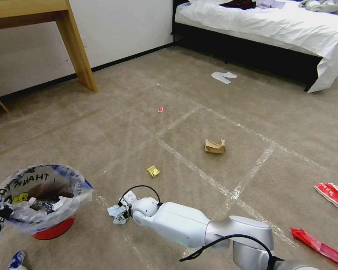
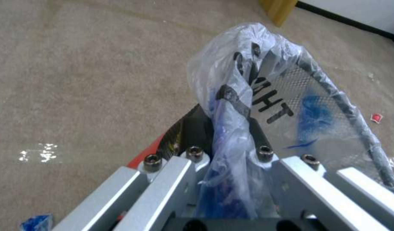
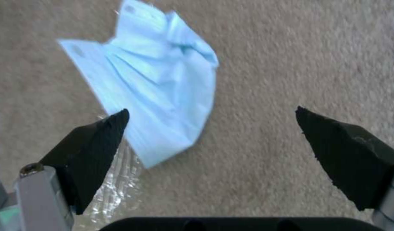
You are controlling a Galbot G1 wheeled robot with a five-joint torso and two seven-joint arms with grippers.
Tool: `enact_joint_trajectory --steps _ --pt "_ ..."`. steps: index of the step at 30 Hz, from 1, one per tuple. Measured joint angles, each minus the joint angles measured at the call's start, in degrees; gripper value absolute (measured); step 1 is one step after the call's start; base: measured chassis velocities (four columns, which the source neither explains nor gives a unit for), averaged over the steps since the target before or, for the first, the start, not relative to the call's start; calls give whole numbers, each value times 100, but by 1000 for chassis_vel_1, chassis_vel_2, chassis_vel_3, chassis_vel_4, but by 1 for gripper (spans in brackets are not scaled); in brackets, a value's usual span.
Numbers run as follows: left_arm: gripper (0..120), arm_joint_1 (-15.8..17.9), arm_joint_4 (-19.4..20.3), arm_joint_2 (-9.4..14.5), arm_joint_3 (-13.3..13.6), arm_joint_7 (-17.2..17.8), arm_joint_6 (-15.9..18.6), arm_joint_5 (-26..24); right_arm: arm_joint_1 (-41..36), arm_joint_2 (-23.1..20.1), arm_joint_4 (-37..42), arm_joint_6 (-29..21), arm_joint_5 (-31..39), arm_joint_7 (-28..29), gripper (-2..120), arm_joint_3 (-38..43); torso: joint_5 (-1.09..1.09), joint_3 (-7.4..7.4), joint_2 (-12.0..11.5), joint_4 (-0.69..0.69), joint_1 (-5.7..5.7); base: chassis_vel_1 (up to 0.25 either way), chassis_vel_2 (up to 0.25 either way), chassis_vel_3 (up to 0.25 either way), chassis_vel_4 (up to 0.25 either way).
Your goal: Pick up the trash bin and place the garbage on the floor into it.
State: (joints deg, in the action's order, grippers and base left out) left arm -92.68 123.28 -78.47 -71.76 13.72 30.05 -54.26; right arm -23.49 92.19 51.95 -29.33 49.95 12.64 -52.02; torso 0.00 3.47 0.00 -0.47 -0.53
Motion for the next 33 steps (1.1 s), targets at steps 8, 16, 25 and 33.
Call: enact_joint_trajectory --steps 8,16,25,33 --pt "5 3 11 -21 5 -35 -19 25 -54 -2 48 36 -69 -77 93 -49 0 0 0 0 0 0 0 0 0" --pt "5 30 -41 -26 24 -35 -23 45 -63 -4 130 126 -279 -219 95 -220 0 0 0 0 0 0 0 0 0" --pt "5 64 -119 -8 25 -35 -34 51 60 -5 297 67 -294 -124 98 -334 0 0 0 0 0 0 0 0 0" --pt "5 82 -116 -19 49 -34 -37 52 111 -5 224 76 -340 -122 98 -410 0 0 0 0 0 0 0 0 0"
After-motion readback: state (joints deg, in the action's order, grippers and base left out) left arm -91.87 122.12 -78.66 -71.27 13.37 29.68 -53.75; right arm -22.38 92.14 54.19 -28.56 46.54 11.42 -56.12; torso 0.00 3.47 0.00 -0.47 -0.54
